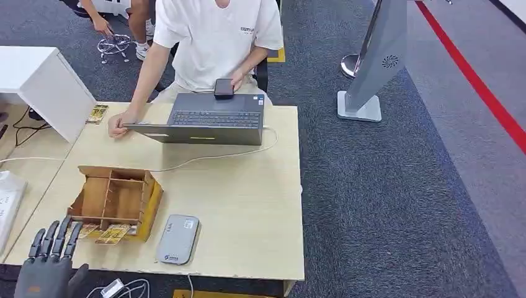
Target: Pass the card to the sensor for recognition and then transmit it.
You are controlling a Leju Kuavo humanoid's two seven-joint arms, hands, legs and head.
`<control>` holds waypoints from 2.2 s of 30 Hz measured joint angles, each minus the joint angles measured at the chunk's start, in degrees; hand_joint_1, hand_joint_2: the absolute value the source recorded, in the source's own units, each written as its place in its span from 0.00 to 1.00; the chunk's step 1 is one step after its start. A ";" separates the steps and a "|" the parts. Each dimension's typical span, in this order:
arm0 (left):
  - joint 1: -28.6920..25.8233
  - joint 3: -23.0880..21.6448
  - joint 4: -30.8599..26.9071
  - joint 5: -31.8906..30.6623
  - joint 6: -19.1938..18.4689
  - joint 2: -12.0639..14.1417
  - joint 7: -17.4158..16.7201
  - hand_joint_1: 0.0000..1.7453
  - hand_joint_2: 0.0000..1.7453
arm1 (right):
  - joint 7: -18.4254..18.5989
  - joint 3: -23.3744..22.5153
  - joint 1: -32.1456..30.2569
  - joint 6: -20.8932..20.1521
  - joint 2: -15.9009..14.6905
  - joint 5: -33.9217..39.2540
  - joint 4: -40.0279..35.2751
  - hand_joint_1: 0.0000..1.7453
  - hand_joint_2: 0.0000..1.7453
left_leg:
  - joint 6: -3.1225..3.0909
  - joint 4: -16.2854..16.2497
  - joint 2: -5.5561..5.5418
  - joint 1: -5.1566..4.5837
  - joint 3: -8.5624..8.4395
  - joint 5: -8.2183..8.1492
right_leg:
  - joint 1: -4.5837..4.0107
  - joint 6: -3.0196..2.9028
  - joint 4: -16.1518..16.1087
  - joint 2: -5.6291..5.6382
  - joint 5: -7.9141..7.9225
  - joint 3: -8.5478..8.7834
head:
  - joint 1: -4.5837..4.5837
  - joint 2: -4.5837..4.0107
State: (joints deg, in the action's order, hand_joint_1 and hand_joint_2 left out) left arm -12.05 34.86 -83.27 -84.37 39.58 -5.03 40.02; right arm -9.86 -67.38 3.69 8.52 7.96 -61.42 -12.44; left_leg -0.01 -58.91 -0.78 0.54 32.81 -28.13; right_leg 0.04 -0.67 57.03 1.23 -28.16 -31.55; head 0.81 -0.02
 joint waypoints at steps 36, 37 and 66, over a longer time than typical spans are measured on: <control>3.01 -9.13 3.21 -0.90 0.00 0.88 -6.80 1.00 1.00 | 0.11 0.98 -0.06 -0.02 -0.02 -1.16 0.02 0.00 1.00 | 0.00 0.00 0.01 0.00 0.00 0.00 | 0.00 0.00 0.00 0.00 -0.01 0.01 | 0.00 0.00; 3.01 -9.09 3.41 -0.59 0.00 0.88 -6.15 1.00 1.00 | 0.09 0.98 -0.06 -0.02 -0.04 -1.16 0.02 0.00 1.00 | 0.00 0.00 0.01 0.00 0.00 0.00 | 0.00 0.00 0.00 0.00 -0.01 0.01 | 0.00 0.00; 2.17 -7.74 3.33 -4.39 0.22 0.54 -13.98 1.00 1.00 | 1.27 0.96 -0.08 -0.11 -0.09 -1.16 0.02 0.00 1.00 | 0.04 0.00 0.13 0.02 -0.07 -0.03 | -0.03 -0.01 0.01 0.19 -0.01 -0.01 | 0.00 -0.02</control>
State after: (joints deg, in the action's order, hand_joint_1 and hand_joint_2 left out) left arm -9.88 27.12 -79.95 -88.76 39.81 -4.49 26.04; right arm -8.59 -66.42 3.61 8.41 7.87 -62.58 -12.41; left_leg 0.03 -58.91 -0.65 0.56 32.74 -28.16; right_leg 0.01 -0.68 57.04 1.42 -28.17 -31.56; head 0.81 -0.04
